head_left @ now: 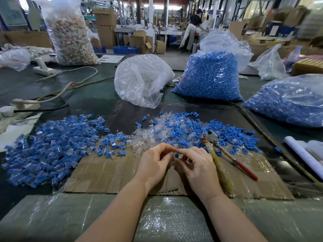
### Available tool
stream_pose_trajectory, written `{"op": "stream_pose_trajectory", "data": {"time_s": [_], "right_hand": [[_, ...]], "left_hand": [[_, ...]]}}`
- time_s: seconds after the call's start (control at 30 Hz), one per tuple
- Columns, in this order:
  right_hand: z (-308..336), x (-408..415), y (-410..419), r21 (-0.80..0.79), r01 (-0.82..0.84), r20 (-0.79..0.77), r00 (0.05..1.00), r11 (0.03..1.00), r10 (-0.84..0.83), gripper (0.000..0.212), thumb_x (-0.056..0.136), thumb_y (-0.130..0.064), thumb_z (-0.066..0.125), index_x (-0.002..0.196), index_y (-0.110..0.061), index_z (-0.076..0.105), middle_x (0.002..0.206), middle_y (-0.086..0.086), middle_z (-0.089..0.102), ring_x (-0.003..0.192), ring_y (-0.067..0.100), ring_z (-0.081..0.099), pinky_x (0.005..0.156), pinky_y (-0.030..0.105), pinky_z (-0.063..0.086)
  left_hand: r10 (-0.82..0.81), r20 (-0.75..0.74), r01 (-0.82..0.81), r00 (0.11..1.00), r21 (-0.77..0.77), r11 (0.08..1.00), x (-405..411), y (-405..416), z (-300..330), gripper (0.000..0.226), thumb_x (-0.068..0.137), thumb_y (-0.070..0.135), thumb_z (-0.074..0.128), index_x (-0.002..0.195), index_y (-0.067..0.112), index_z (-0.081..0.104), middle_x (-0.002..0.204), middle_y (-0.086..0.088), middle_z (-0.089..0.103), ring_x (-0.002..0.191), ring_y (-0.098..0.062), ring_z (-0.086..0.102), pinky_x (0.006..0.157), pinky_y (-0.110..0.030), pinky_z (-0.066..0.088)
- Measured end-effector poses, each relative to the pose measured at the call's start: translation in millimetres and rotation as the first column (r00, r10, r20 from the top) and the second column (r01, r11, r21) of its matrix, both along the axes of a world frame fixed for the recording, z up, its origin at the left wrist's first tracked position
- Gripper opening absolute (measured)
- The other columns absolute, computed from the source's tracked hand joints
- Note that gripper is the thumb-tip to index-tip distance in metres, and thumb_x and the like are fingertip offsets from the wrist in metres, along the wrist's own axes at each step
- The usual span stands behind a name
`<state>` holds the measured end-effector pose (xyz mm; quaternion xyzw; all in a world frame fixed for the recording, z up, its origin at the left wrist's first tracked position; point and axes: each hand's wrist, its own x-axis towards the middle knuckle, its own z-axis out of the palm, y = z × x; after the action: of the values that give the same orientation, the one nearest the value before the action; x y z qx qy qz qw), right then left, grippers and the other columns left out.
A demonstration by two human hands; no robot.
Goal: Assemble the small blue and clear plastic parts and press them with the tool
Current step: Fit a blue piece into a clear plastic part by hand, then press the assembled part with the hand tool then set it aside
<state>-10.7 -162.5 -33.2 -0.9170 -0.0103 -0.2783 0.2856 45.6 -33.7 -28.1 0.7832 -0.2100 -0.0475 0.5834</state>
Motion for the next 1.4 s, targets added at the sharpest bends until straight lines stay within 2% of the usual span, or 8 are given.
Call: {"op": "stream_pose_trajectory", "data": {"time_s": [0.53,0.67,0.83,0.93,1.03,1.17,1.27,1.4], "right_hand": [[2.4,0.9,0.6,-0.009,-0.011,0.007,1.000,1.000,0.011,0.022,0.078,-0.019,0.075,0.099,-0.017,0.070,0.085,-0.005,0.062,0.084,0.016,0.056,0.079,0.038,0.046],[7.3,-1.6,-5.7,-0.083,0.183,0.052,0.982,0.980,-0.179,0.027,0.081,-0.022,0.071,0.106,-0.013,0.066,0.096,-0.001,0.062,0.093,0.018,0.055,0.084,0.037,0.043],[21.5,-7.2,-26.6,-0.291,0.507,-0.238,0.783,0.811,-0.575,0.052,0.091,-0.050,0.043,0.131,-0.018,0.043,0.126,0.006,0.049,0.118,0.022,0.043,0.097,0.039,0.034],[25.6,-13.2,-41.3,-0.448,0.497,-0.436,0.605,0.744,-0.666,0.069,0.087,-0.066,0.036,0.136,-0.018,0.032,0.138,0.010,0.040,0.128,0.027,0.036,0.103,0.047,0.031],[28.1,-15.7,-47.9,-0.493,0.441,-0.518,0.543,0.750,-0.660,0.073,0.086,-0.066,0.040,0.141,-0.019,0.028,0.145,0.009,0.035,0.132,0.027,0.032,0.105,0.048,0.029],[35.1,-13.6,-45.0,-0.464,0.454,-0.459,0.611,0.761,-0.645,0.045,0.091,-0.049,0.044,0.122,-0.017,0.044,0.130,0.009,0.046,0.119,0.027,0.042,0.095,0.041,0.037],[40.3,-14.6,-43.5,-0.473,0.423,-0.379,0.694,0.773,-0.612,0.039,0.092,-0.047,0.042,0.115,-0.015,0.046,0.119,0.007,0.050,0.108,0.024,0.047,0.089,0.034,0.039],[53.0,-15.8,-29.5,-0.195,0.277,-0.362,0.871,0.941,-0.332,0.023,0.095,-0.043,0.040,0.096,-0.021,0.046,0.095,-0.003,0.050,0.081,0.013,0.046,0.069,0.027,0.033]], "left_hand": [[0.017,0.046,-0.020,0.999,0.075,0.997,2.4,-0.7,0.8,0.009,0.085,0.009,0.064,0.088,0.017,0.065,0.077,0.002,0.065,0.069,-0.006,0.058,0.065,-0.010,0.045],[0.022,0.037,-0.025,0.999,0.071,0.997,3.3,-0.4,0.7,0.012,0.085,0.010,0.065,0.085,0.021,0.063,0.077,0.001,0.065,0.072,-0.009,0.059,0.067,-0.012,0.046],[0.031,0.053,-0.035,0.998,0.081,0.996,3.8,0.7,0.2,0.019,0.085,0.009,0.064,0.080,0.027,0.060,0.072,0.010,0.061,0.065,0.001,0.054,0.063,-0.008,0.043],[0.033,0.049,-0.036,0.998,0.071,0.997,4.5,1.1,0.0,0.019,0.085,0.009,0.064,0.080,0.028,0.060,0.072,0.010,0.061,0.066,-0.001,0.055,0.063,-0.008,0.043],[0.035,0.037,-0.037,0.999,0.060,0.998,5.0,1.1,-0.1,0.019,0.085,0.009,0.064,0.080,0.027,0.061,0.074,0.007,0.062,0.069,-0.004,0.056,0.065,-0.010,0.045],[0.039,-0.061,-0.043,0.997,-0.054,0.998,8.0,1.4,1.6,0.015,0.085,0.005,0.063,0.083,0.019,0.063,0.076,0.000,0.064,0.069,-0.007,0.058,0.065,-0.015,0.049],[0.010,-0.185,-0.043,0.983,-0.178,0.983,11.9,2.0,4.6,0.009,0.086,0.002,0.061,0.087,0.012,0.063,0.076,-0.006,0.065,0.059,-0.004,0.061,0.055,-0.013,0.048],[0.012,-0.320,-0.116,0.947,-0.308,0.944,18.0,0.9,5.5,0.009,0.087,0.002,0.061,0.089,0.010,0.064,0.067,-0.001,0.068,0.052,-0.008,0.060,0.046,-0.020,0.049]]}}
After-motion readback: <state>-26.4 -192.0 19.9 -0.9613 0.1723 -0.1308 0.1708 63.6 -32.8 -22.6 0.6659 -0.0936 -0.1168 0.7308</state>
